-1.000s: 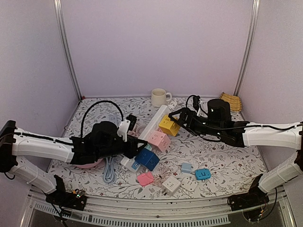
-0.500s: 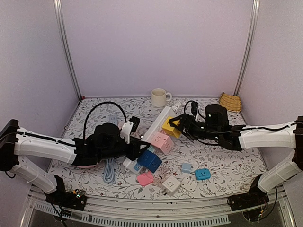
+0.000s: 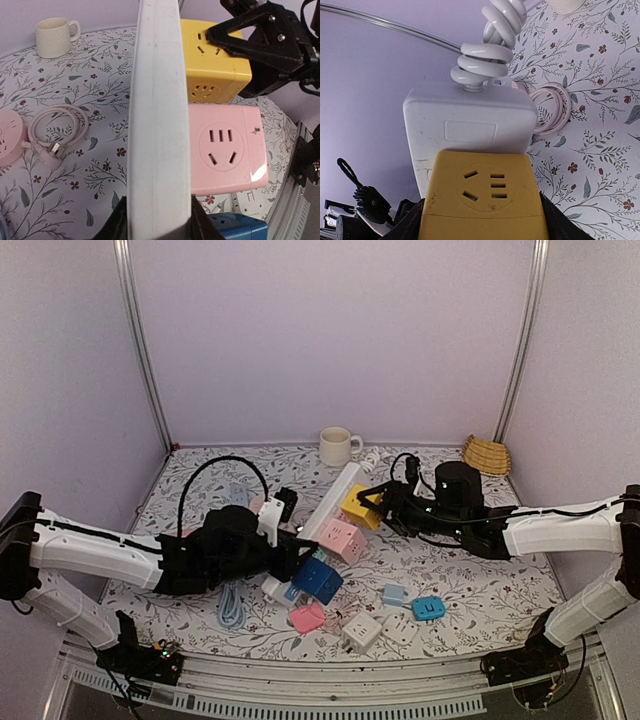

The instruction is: Pull the plug off the socket

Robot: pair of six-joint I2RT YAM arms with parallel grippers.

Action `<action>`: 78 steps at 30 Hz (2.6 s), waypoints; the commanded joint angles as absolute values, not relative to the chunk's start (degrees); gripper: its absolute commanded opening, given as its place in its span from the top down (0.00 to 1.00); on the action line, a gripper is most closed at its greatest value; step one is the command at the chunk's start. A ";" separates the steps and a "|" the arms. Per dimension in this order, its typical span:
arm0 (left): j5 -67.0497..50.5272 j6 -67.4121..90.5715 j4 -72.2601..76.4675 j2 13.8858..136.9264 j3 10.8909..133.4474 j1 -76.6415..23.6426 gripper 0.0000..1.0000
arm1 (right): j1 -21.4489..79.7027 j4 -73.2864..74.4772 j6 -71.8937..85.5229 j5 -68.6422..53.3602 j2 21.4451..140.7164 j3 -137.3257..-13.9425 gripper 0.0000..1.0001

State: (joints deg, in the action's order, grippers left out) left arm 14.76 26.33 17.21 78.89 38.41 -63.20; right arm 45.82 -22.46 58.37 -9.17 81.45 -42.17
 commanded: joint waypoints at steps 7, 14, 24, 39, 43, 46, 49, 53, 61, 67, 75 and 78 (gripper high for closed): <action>29.63 32.73 14.23 77.24 42.29 -58.49 1.00 | 46.26 -24.02 57.84 -12.76 77.27 -41.29 0.86; 27.90 33.52 14.08 76.87 41.47 -56.49 1.00 | 46.24 -22.43 56.38 -14.19 77.08 -41.73 0.87; 28.76 31.96 12.88 76.82 42.04 -56.06 1.00 | 45.68 -21.40 56.04 -15.57 75.12 -41.36 0.87; 29.62 30.06 11.69 75.68 43.57 -56.11 1.00 | 43.62 -19.16 54.99 -16.35 73.20 -40.27 0.86; 29.29 29.84 11.61 74.30 43.51 -56.11 1.00 | 41.31 -17.15 53.70 -15.84 72.35 -37.99 0.86; 28.98 29.71 11.45 73.12 43.34 -56.12 1.00 | 39.16 -16.17 52.77 -15.69 71.79 -35.12 0.84; 28.70 29.68 11.25 72.07 43.17 -56.09 1.00 | 37.64 -14.70 52.10 -14.10 70.51 -31.85 0.84; 28.56 29.76 11.05 71.22 42.94 -56.16 1.00 | 35.11 -13.28 51.64 -12.41 68.51 -27.00 0.84; 27.95 30.22 11.23 71.19 42.98 -56.11 1.00 | 28.79 -13.27 51.62 -12.80 67.90 -20.49 0.83; 27.97 30.29 11.09 71.20 43.07 -56.14 1.00 | 26.85 -13.21 51.78 -12.87 67.67 -18.66 0.73; 28.30 30.58 10.90 70.51 42.63 -56.13 1.00 | 25.51 -11.39 54.08 -11.08 65.51 -16.71 0.41; 28.45 30.58 10.66 70.28 42.56 -56.15 1.00 | 25.15 -9.25 54.45 -9.66 63.77 -16.84 0.28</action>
State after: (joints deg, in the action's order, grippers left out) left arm 26.63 30.04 3.44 73.71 40.99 -55.77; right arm 25.82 -10.63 53.52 -12.10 66.37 -17.04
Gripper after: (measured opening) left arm 0.292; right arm 0.659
